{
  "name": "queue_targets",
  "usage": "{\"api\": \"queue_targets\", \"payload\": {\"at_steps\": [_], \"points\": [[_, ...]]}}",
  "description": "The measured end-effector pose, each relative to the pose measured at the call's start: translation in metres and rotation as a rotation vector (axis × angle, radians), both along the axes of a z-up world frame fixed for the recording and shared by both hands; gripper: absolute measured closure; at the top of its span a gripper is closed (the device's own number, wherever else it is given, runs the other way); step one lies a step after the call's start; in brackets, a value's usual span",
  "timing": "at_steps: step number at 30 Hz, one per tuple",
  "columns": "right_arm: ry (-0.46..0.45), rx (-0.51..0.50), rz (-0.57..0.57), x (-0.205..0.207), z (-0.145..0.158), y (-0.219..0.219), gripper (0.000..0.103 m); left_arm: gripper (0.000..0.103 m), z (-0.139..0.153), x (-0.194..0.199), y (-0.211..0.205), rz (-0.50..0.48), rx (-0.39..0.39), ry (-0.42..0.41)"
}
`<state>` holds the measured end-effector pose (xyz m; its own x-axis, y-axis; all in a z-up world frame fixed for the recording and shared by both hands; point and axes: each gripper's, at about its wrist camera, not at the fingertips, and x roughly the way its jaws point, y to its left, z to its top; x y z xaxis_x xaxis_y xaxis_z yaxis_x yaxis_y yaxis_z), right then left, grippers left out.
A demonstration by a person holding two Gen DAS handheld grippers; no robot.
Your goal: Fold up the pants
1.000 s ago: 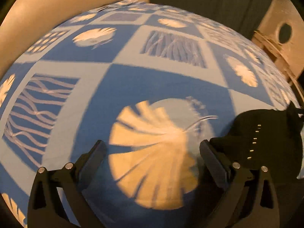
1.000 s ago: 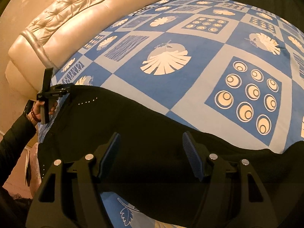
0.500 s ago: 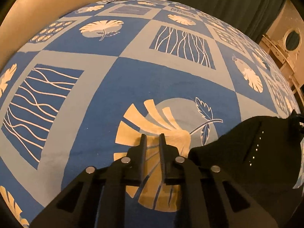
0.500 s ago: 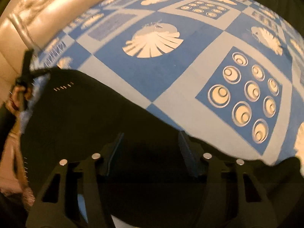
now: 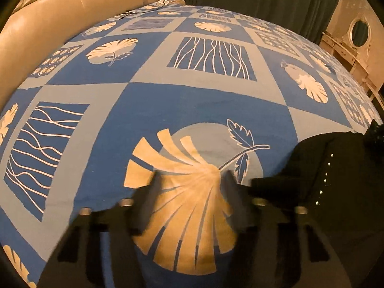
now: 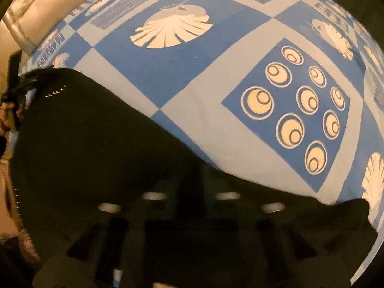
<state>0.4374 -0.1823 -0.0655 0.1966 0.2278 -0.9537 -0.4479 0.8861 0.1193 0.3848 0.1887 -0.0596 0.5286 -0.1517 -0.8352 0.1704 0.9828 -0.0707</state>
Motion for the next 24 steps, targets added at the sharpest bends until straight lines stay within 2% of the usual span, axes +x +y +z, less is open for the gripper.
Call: {"api": "queue_targets", "payload": {"at_steps": [1,2,4,9,10,14,18,22,24], "points": [[-0.017,-0.014,0.008,-0.003,0.002,0.002,0.099,0.089,0.002,0.001,0.001,0.0,-0.005,0.006],[-0.035,-0.033,0.016,-0.008,0.005,0.006,0.1,0.103,0.003,0.002,0.002,0.003,-0.017,0.02],[-0.096,-0.069,0.02,-0.019,0.013,0.012,0.1,0.103,0.005,0.004,0.006,0.026,-0.053,0.038],[-0.26,-0.075,-0.009,-0.054,0.046,0.017,0.1,0.103,0.02,-0.006,0.006,0.058,-0.072,0.004],[-0.29,-0.087,-0.004,-0.062,0.053,0.018,0.1,0.103,0.025,-0.009,0.009,0.057,-0.099,0.005],[-0.427,-0.118,-0.003,-0.109,0.083,0.023,0.1,0.103,0.048,-0.03,0.016,0.048,-0.165,-0.04],[-0.555,-0.151,0.008,-0.166,0.101,0.027,0.1,0.103,0.053,-0.048,0.012,0.003,-0.198,-0.006],[-0.57,-0.142,0.017,-0.19,0.098,0.029,0.1,0.102,0.036,-0.043,0.005,-0.014,-0.222,0.077],[-0.559,-0.135,0.009,-0.192,0.094,0.028,0.1,0.092,0.028,-0.037,0.006,0.019,-0.171,0.089]]}}
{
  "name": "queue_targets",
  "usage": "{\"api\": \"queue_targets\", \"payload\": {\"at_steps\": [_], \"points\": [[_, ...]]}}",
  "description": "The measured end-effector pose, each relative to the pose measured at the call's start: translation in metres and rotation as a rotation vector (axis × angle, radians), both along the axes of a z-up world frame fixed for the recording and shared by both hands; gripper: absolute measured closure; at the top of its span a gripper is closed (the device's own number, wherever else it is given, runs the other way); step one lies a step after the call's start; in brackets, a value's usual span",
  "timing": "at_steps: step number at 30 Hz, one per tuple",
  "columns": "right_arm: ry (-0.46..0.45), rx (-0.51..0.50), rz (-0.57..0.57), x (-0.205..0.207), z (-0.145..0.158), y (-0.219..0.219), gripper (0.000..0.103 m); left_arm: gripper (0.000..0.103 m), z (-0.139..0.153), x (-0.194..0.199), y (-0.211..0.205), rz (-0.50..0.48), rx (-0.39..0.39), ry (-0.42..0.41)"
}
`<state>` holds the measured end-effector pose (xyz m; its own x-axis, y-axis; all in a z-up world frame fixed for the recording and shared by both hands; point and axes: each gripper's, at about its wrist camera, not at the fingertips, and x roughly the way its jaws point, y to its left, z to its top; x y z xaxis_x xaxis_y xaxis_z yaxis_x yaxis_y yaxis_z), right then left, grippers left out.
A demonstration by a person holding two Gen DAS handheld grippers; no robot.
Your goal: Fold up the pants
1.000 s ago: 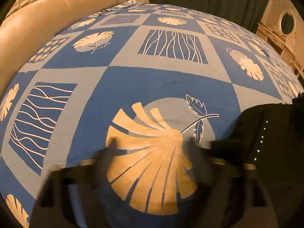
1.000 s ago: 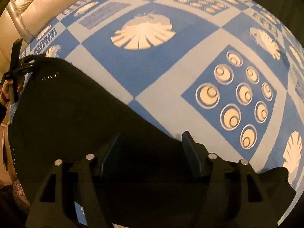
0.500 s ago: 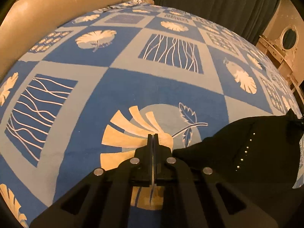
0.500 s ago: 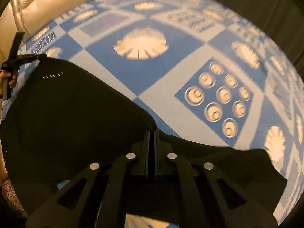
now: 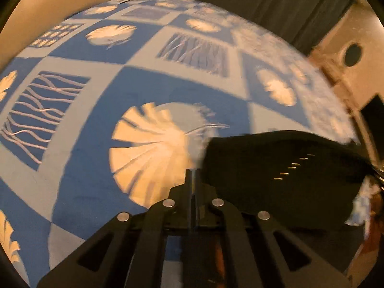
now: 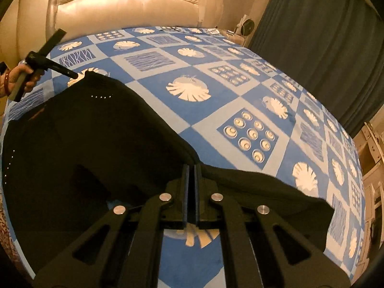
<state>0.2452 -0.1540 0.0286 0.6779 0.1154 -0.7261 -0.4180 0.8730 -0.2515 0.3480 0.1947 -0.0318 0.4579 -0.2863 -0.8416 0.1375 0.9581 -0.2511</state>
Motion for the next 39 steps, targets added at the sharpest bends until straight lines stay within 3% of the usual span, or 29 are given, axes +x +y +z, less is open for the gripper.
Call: {"api": "queue_targets", "payload": {"at_steps": [1,2,3,4,7,13,17,19,22,25,27,28,29,31,39], "points": [[0.003,0.007,-0.002,0.0,-0.001,0.0,0.1,0.064,-0.002,0.004,0.001,-0.003,0.005,-0.019],[0.001,0.008,-0.001,0.0,-0.002,0.0,0.1,0.027,-0.002,0.006,0.002,-0.008,-0.006,-0.031],[-0.002,0.013,0.0,-0.002,-0.003,0.001,0.1,0.017,-0.003,0.009,0.003,-0.025,-0.032,-0.044],[-0.001,0.019,0.0,-0.003,-0.003,0.0,0.1,0.016,-0.003,0.011,0.003,-0.042,-0.048,-0.062],[0.001,0.027,-0.001,-0.007,-0.007,-0.003,0.1,0.016,-0.002,0.017,0.003,-0.072,-0.061,-0.118],[0.009,0.032,0.001,-0.011,-0.015,-0.002,0.1,0.017,-0.018,0.035,-0.002,-0.156,-0.121,-0.031],[0.016,0.044,-0.004,-0.011,-0.015,-0.002,0.1,0.017,-0.015,0.038,-0.01,-0.205,-0.173,-0.051],[0.018,0.044,-0.004,-0.01,-0.015,-0.003,0.1,0.017,-0.017,0.041,-0.005,-0.215,-0.238,-0.034],[0.013,0.042,-0.003,-0.011,-0.015,-0.003,0.1,0.017,-0.026,0.046,0.002,-0.244,-0.432,0.066],[0.015,0.057,-0.007,-0.011,-0.015,-0.004,0.1,0.017,-0.026,0.044,-0.003,-0.279,-0.446,0.067],[0.018,0.076,-0.012,-0.01,-0.016,-0.005,0.1,0.026,-0.025,0.043,-0.006,-0.296,-0.457,0.055],[0.02,0.083,-0.013,-0.009,-0.016,-0.006,0.1,0.055,-0.026,0.043,-0.007,-0.301,-0.456,0.053],[0.022,0.088,-0.014,-0.009,-0.017,-0.006,0.1,0.068,-0.03,0.045,-0.008,-0.297,-0.444,0.073],[0.031,0.097,-0.017,-0.007,-0.018,-0.007,0.1,0.068,-0.037,0.046,-0.009,-0.28,-0.437,0.1],[0.008,0.09,-0.026,-0.012,-0.012,-0.007,0.1,0.078,-0.014,0.035,-0.005,-0.279,-0.449,0.006]]}}
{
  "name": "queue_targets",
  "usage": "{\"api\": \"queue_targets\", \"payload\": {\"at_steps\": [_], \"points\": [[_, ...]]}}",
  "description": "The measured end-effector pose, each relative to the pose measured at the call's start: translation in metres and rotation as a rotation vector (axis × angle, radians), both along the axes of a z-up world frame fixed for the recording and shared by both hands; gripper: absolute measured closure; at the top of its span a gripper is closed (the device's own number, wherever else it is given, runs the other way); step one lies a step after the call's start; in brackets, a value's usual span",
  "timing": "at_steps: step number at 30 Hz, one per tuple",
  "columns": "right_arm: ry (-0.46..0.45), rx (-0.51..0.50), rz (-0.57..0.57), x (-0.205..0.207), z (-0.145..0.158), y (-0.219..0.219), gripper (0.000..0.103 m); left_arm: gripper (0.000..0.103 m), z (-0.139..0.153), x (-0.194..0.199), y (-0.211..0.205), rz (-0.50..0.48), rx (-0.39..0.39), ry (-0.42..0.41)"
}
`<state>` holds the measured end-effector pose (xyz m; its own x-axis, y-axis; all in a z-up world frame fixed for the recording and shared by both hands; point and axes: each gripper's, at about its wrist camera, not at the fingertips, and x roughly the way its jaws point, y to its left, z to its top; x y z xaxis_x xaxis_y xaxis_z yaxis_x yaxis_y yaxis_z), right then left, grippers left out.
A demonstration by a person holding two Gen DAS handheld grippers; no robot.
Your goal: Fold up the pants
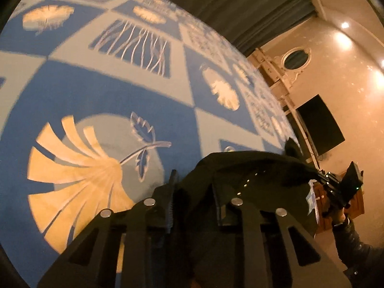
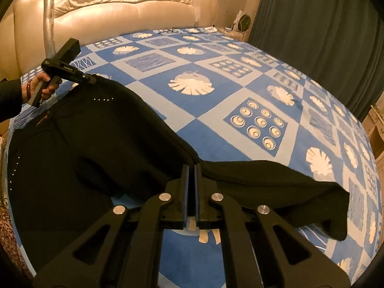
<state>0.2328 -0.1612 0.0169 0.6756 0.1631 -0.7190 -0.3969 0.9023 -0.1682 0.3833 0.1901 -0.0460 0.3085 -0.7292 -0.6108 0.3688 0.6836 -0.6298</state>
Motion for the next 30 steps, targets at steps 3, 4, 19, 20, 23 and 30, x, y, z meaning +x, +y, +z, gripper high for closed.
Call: {"api": "queue_targets", "payload": {"at_steps": [3,4,19,20,23,30], "points": [[-0.036,-0.012,-0.005,-0.011,0.011,-0.003,0.1,0.078,0.029,-0.016,0.006,0.0,-0.078,-0.065],[-0.049,-0.02,-0.006,-0.017,0.014,-0.003,0.1,0.078,0.041,-0.025,0.009,-0.01,-0.106,-0.093],[0.059,0.14,-0.04,-0.162,-0.015,-0.012,0.103,0.078,0.051,-0.191,0.057,0.023,-0.183,-0.075],[0.09,0.221,-0.054,-0.162,-0.018,-0.014,0.103,0.078,0.046,-0.198,0.059,0.05,-0.182,-0.055],[0.148,0.441,-0.093,-0.153,-0.022,-0.022,0.102,0.071,0.038,-0.21,0.062,0.147,-0.212,-0.03],[0.143,0.831,-0.281,-0.099,-0.012,-0.046,0.053,0.026,0.022,-0.22,0.05,0.341,-0.341,0.062]]}}
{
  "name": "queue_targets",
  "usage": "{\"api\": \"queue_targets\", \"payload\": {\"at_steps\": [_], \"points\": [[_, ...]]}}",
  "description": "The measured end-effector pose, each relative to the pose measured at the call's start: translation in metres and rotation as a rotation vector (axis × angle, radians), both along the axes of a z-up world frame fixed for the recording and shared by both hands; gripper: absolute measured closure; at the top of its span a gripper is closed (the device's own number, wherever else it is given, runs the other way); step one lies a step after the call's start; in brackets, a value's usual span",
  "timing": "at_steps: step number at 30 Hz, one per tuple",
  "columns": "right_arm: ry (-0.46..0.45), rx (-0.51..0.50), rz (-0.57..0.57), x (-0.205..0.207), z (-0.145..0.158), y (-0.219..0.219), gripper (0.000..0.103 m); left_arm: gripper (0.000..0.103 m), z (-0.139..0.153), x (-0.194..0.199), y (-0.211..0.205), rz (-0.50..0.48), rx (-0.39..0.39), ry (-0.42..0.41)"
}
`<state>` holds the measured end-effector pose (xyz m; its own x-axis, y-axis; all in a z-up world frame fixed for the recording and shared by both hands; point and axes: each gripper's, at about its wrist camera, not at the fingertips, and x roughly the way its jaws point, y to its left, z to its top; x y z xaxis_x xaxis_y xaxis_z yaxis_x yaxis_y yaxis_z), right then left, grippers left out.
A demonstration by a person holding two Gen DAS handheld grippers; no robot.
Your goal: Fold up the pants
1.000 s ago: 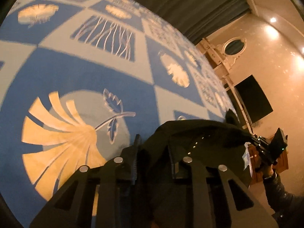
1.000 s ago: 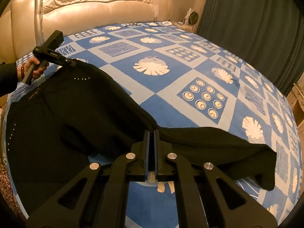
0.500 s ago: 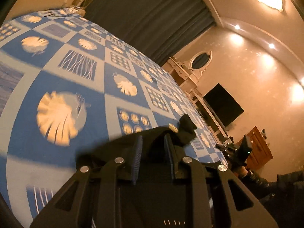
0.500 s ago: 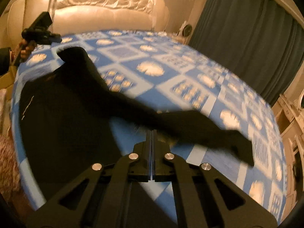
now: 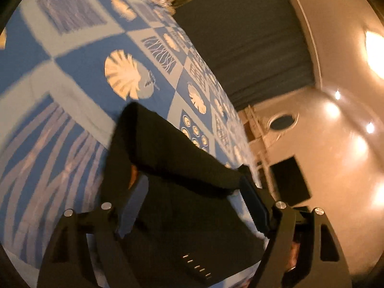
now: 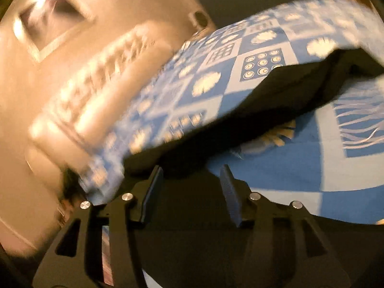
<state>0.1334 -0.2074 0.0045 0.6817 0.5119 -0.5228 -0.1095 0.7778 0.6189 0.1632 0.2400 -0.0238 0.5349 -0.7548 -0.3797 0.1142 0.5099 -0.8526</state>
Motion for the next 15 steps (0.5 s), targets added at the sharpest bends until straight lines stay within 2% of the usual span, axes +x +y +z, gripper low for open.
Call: {"api": "queue_targets", "payload": {"at_steps": [3,9,11,15], "points": [[0.029,0.113,-0.064,0.021,-0.006,-0.006,0.053,0.026,-0.013,0.011,-0.016,0.029,-0.047,0.088],[0.062,0.166,-0.107,0.029,-0.016,-0.007,0.05,0.026,-0.028,0.023,-0.03,0.132,-0.118,0.173],[0.068,0.185,-0.118,0.027,-0.02,-0.009,0.046,0.026,-0.032,0.026,-0.032,0.164,-0.121,0.195],[0.087,0.208,-0.145,0.024,-0.031,-0.016,0.046,0.026,-0.038,0.028,-0.029,0.221,-0.08,0.211]]}}
